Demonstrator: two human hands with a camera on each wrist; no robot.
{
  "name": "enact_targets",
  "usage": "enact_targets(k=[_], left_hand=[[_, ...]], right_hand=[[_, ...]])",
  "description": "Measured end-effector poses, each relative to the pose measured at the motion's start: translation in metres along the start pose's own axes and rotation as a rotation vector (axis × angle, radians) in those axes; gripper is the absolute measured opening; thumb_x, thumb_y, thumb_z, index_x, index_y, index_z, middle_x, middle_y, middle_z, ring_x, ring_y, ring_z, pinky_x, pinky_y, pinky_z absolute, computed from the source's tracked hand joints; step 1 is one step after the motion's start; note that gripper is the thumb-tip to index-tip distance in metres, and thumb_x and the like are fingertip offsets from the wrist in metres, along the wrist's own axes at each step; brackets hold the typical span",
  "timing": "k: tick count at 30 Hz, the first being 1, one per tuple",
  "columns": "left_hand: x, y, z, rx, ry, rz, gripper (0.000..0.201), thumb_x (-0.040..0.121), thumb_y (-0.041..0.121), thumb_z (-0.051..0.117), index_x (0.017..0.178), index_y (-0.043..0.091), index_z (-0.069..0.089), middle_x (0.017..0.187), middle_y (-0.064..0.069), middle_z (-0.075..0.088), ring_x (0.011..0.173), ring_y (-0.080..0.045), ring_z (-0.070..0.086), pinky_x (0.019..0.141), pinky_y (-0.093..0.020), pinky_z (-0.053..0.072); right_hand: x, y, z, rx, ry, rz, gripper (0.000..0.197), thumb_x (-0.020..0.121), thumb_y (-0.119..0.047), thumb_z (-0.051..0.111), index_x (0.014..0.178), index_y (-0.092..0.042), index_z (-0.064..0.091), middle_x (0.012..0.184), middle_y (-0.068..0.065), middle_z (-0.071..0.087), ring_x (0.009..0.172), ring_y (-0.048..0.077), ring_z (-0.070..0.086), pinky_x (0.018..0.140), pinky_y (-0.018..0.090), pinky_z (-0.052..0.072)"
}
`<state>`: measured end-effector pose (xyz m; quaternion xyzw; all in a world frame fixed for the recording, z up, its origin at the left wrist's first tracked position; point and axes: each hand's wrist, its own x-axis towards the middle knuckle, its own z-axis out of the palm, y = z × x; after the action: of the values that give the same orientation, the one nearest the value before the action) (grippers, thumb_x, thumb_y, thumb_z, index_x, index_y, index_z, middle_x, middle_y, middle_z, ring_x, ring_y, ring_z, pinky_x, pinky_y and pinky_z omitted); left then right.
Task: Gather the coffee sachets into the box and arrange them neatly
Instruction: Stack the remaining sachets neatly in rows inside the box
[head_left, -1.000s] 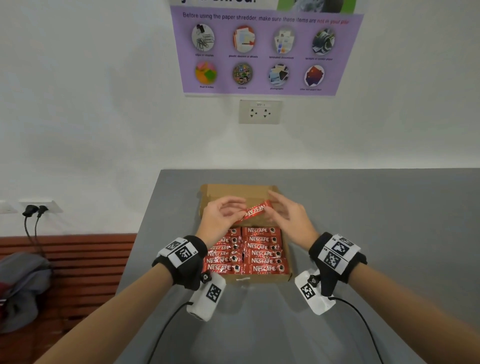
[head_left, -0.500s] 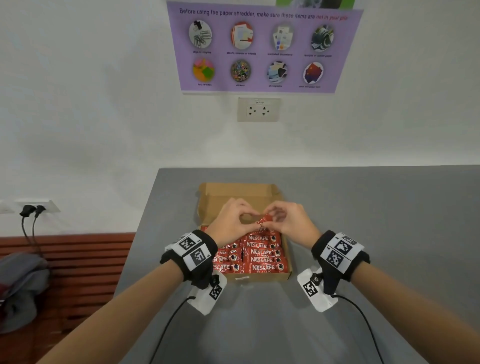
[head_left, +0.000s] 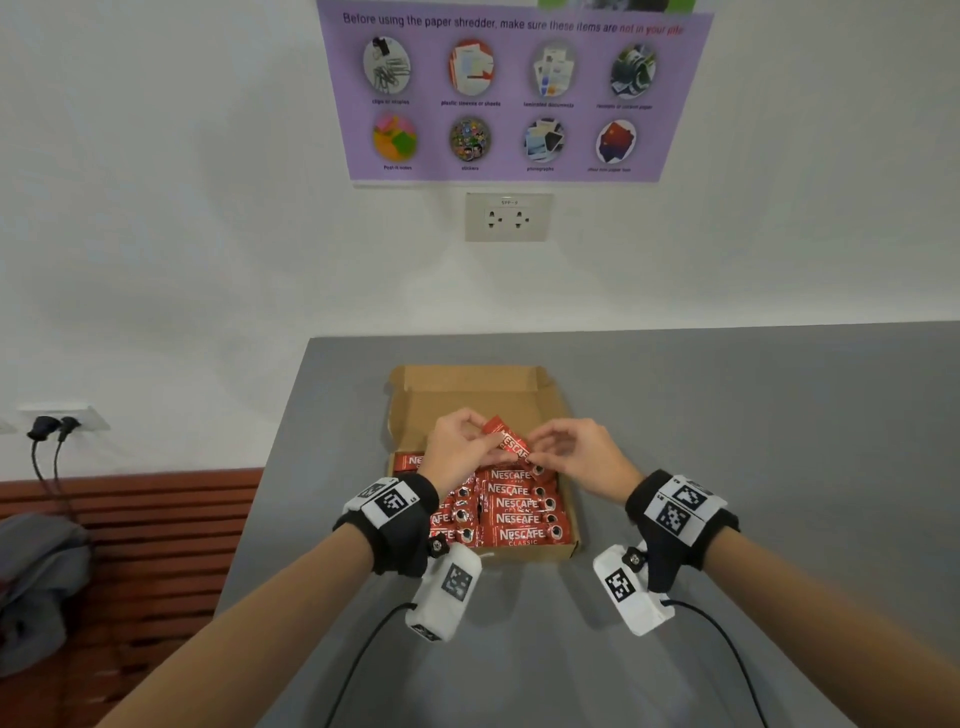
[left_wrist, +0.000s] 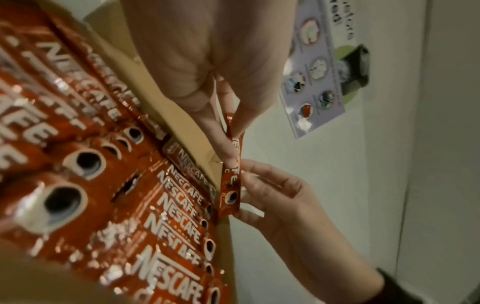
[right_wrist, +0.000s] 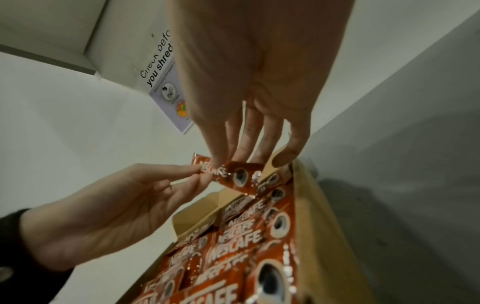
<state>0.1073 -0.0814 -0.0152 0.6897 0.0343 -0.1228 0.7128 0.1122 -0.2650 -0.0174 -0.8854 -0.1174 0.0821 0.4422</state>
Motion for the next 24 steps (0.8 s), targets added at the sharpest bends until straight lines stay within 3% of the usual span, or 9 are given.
enact_targets(k=[3, 6, 10, 13, 15, 20, 24], left_hand=[[0.002, -0.005, -0.002, -0.028, 0.001, -0.035, 0.003, 0.089, 0.002, 0.056, 0.092, 0.002, 0.057, 0.092, -0.019, 0.067, 0.074, -0.02, 0.07, 0.072, -0.026, 0.058], [0.003, -0.008, -0.007, 0.244, 0.054, 0.008, 0.013, 0.087, 0.007, 0.062, 0.097, -0.001, 0.062, 0.079, -0.009, 0.066, 0.056, -0.01, 0.064, 0.062, -0.023, 0.057], [0.004, -0.01, -0.01, 0.435, 0.113, -0.037, 0.016, 0.079, 0.011, 0.071, 0.091, 0.003, 0.064, 0.076, -0.009, 0.068, 0.044, -0.006, 0.06, 0.047, -0.017, 0.05], [0.003, -0.012, -0.008, 0.564, 0.101, -0.031, 0.011, 0.079, 0.013, 0.073, 0.081, 0.007, 0.064, 0.077, -0.008, 0.067, 0.038, -0.002, 0.056, 0.042, -0.012, 0.044], [0.002, -0.013, -0.009, 0.625, 0.107, -0.022, 0.011, 0.078, 0.014, 0.074, 0.077, 0.008, 0.065, 0.072, -0.006, 0.067, 0.035, -0.001, 0.053, 0.043, -0.012, 0.045], [0.003, -0.015, -0.009, 0.659, 0.107, -0.003, 0.013, 0.078, 0.011, 0.075, 0.084, 0.006, 0.065, 0.075, -0.008, 0.068, 0.04, -0.004, 0.053, 0.041, -0.012, 0.044], [0.002, -0.014, -0.008, 0.774, 0.13, 0.073, 0.016, 0.077, 0.017, 0.076, 0.087, 0.01, 0.066, 0.075, 0.003, 0.061, 0.06, -0.005, 0.056, 0.048, -0.011, 0.043]], right_hand=[[0.002, 0.007, -0.004, 0.003, 0.089, 0.027, 0.007, 0.08, -0.011, 0.071, 0.085, -0.013, 0.068, 0.086, 0.001, 0.069, 0.077, 0.005, 0.062, 0.068, 0.007, 0.047], [0.007, 0.011, -0.007, 0.007, 0.128, 0.068, 0.007, 0.08, -0.009, 0.07, 0.08, -0.016, 0.068, 0.083, 0.001, 0.069, 0.076, 0.006, 0.062, 0.069, 0.01, 0.047], [0.013, 0.012, -0.002, -0.104, 0.081, 0.089, 0.004, 0.083, -0.01, 0.068, 0.083, -0.013, 0.07, 0.081, -0.005, 0.066, 0.074, -0.003, 0.057, 0.063, 0.006, 0.043], [0.015, 0.013, 0.001, -0.166, 0.057, 0.08, 0.005, 0.083, -0.011, 0.068, 0.086, -0.011, 0.071, 0.087, -0.002, 0.068, 0.079, 0.002, 0.057, 0.079, 0.017, 0.047], [0.016, 0.014, 0.003, -0.162, 0.042, 0.086, 0.005, 0.083, -0.011, 0.068, 0.086, -0.011, 0.071, 0.09, 0.002, 0.07, 0.08, 0.004, 0.058, 0.082, 0.021, 0.048], [0.013, 0.013, 0.007, -0.153, 0.043, 0.069, 0.006, 0.083, -0.009, 0.067, 0.088, -0.008, 0.071, 0.091, 0.003, 0.069, 0.074, -0.003, 0.055, 0.065, 0.005, 0.042], [0.012, 0.011, 0.006, -0.145, 0.028, 0.043, 0.008, 0.082, -0.007, 0.068, 0.089, -0.005, 0.07, 0.093, 0.007, 0.07, 0.074, 0.002, 0.056, 0.064, 0.002, 0.044]])
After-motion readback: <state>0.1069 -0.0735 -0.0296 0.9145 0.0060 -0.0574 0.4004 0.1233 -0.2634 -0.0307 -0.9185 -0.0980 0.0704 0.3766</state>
